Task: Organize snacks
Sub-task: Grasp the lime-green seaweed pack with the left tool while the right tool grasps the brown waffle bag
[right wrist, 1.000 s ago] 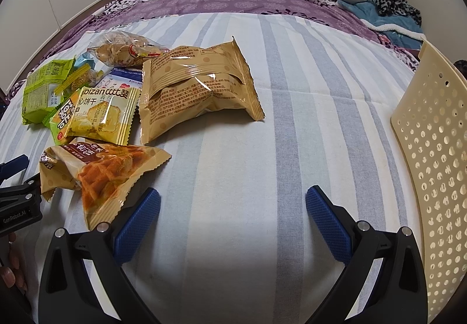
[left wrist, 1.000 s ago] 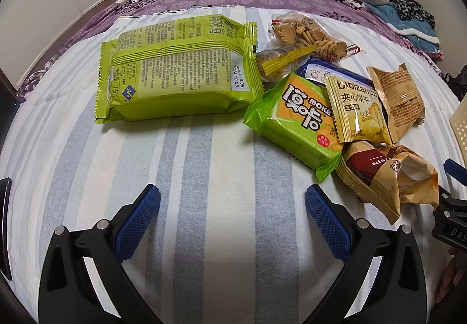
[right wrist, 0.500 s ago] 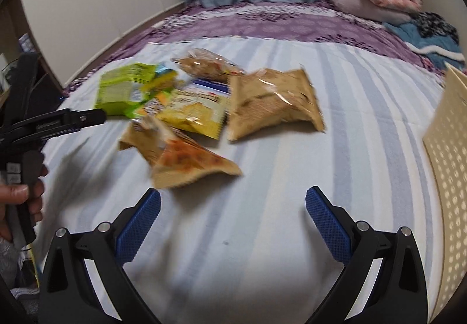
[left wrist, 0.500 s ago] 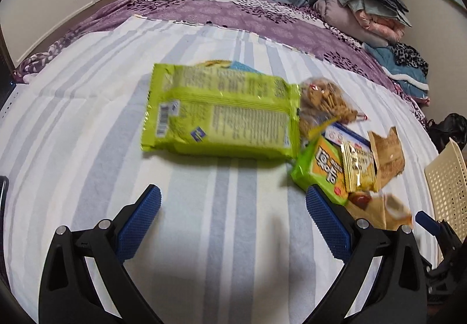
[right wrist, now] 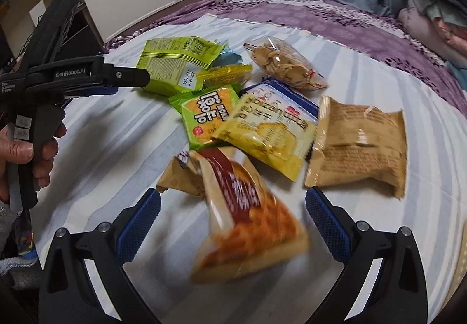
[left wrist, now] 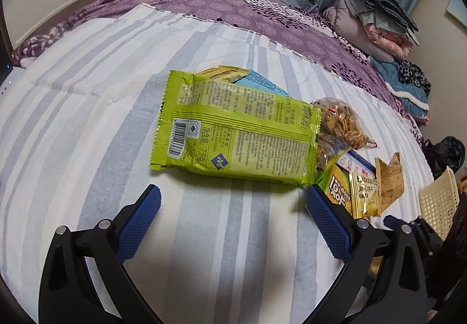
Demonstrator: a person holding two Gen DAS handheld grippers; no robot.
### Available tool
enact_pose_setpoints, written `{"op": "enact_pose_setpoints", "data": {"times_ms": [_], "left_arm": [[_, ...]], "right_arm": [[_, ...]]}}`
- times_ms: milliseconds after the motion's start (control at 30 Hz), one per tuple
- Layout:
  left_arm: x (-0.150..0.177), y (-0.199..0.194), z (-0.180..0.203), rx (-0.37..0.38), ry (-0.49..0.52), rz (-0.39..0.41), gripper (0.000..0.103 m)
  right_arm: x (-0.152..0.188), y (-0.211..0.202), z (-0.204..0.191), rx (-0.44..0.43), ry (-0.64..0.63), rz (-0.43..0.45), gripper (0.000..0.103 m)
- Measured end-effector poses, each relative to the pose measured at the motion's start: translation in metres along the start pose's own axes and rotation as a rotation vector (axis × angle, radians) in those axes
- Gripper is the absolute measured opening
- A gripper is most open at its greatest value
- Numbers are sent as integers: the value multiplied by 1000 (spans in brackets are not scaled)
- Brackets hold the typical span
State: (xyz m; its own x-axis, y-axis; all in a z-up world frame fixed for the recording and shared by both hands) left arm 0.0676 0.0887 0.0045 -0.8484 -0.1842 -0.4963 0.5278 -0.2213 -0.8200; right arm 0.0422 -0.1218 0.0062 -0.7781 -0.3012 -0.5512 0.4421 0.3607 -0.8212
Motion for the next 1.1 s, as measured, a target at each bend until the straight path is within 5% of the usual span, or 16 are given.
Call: {"op": "enact_pose_setpoints", "data": {"times_ms": [300,533,633,1100], "left_arm": [[-24,8,-3,47,-186,0,101],[-34,18,-11,126,-479,-7,101],[-37,24,-14,103,-577,-4,101],[-43,65,8,-13,-559,-67,101]], "right_arm": [[16,5,-17,-73,-15,-35,98],[23,-4,-18,-64,8,-13,98],[25,-6,-20,-50,0,-2,98],[39,-22,-20,-21,10,5,98]]}}
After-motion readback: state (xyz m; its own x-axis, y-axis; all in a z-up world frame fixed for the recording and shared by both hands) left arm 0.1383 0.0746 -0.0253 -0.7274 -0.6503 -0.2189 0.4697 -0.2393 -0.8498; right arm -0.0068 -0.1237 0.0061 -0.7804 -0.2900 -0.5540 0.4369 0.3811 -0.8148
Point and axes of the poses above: each gripper's, at about its wrist camera, not at the fingertips, and y roughly the way its jaws point, z to its right, x to its underside, the point moved 4 cm from there along y, roughly the way its jaws point, and after that the axes turned 1 degree about x, right-handed, at the moved point
